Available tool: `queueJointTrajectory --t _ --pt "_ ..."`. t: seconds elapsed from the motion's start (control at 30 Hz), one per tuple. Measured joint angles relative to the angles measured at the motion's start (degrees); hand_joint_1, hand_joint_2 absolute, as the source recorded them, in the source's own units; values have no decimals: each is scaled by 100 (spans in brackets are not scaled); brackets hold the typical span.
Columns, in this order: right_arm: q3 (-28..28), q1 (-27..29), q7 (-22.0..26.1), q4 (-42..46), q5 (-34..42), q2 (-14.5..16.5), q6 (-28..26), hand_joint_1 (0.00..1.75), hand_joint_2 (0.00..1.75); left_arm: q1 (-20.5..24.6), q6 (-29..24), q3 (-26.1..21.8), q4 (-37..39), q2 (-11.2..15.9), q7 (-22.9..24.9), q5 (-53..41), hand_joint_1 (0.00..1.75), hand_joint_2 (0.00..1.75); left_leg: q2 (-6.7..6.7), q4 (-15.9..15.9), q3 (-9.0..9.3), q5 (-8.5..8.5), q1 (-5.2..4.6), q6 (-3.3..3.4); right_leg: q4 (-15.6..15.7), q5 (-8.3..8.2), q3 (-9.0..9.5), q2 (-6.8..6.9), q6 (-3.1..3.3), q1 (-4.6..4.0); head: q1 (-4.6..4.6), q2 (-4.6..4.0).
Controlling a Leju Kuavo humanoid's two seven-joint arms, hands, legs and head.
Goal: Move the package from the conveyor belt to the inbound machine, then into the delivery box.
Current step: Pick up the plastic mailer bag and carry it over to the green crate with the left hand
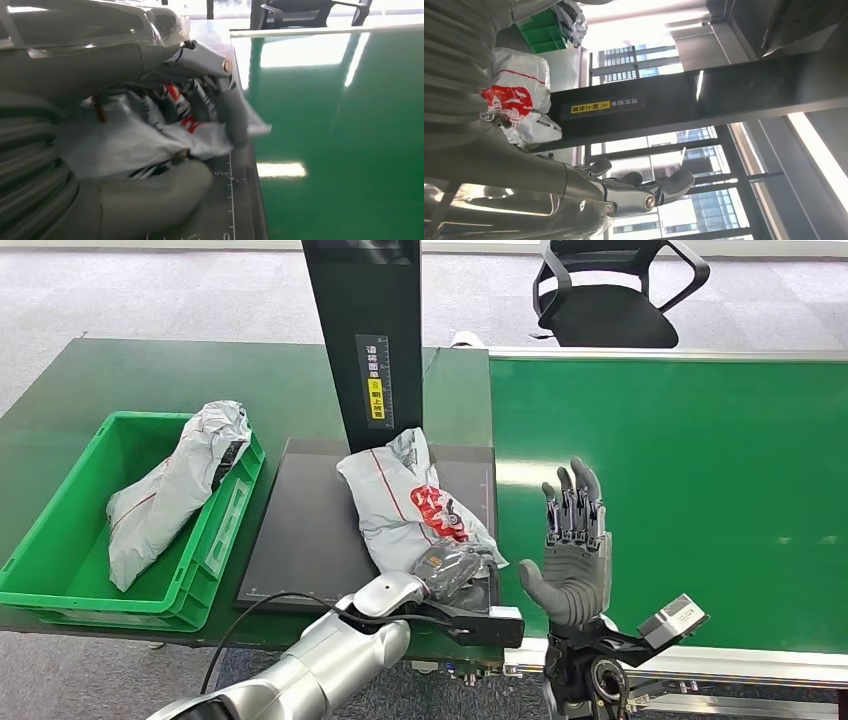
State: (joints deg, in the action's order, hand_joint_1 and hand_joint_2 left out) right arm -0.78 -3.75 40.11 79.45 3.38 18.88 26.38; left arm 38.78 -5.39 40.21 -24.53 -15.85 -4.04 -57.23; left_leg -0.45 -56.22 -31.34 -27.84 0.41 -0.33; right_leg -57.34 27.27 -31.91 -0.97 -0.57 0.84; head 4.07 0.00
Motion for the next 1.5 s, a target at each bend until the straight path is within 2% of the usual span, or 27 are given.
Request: queueJointTrajectory --t 0.2,0.4,0.47,0.63,0.83,0.93,0.97,1.07,1.1,1.3,1.5 --pt "17 44 0 62 10 1 5 0 175 62 14 74 80 0 3 53 152 175 0 0 1 0 0 0 0 0 0 0 0 0 0 0" --pt "8 144 0 202 -15 19 58 0 175 138 8 86 191 0 2 130 174 175 1 0 1 0 0 0 0 0 0 0 0 0 0 0" --pt "-5 165 0 243 -24 26 56 0 175 138 -152 81 220 0 -24 151 175 175 1 0 1 0 0 0 0 0 0 -1 0 0 0 0" --pt "-34 203 0 291 -25 31 0 0 175 130 -1009 -7 248 0 -213 272 175 175 0 0 1 0 0 0 0 0 0 0 0 0 -1 0" --pt "-43 225 0 312 -25 31 -6 0 175 128 -1138 -32 250 0 -253 310 175 175 0 0 0 0 0 0 0 0 0 0 0 0 0 0" --pt "-49 242 0 313 -30 31 -29 0 175 120 -1518 -87 242 0 -460 433 175 175 0 0 0 0 0 0 0 0 0 0 0 0 -1 0" --pt "-54 250 0 313 -32 31 -51 0 175 117 -1716 -130 227 -1 -589 525 168 175 0 0 0 0 0 0 0 0 0 0 0 0 -1 0" --pt "-77 283 0 313 -36 31 -146 0 175 112 -2217 -316 122 -1 -1037 858 37 175 -1 0 0 0 0 0 0 0 0 0 0 0 -1 0" --pt "-85 295 0 313 -36 31 -175 0 175 112 -2296 -389 74 -1 -1157 953 0 175 -1 0 0 0 0 0 0 0 0 0 0 0 -1 0" --pt "-97 351 0 313 -34 25 -244 0 175 114 -2329 -782 -218 2 -1348 1152 0 175 -1 0 0 0 0 0 0 0 1 0 0 0 0 0" --pt "-97 367 0 313 -32 22 -245 0 175 111 -2327 -914 -322 2 -1350 1157 0 175 -1 0 -1 0 0 0 0 0 0 0 0 0 0 0"
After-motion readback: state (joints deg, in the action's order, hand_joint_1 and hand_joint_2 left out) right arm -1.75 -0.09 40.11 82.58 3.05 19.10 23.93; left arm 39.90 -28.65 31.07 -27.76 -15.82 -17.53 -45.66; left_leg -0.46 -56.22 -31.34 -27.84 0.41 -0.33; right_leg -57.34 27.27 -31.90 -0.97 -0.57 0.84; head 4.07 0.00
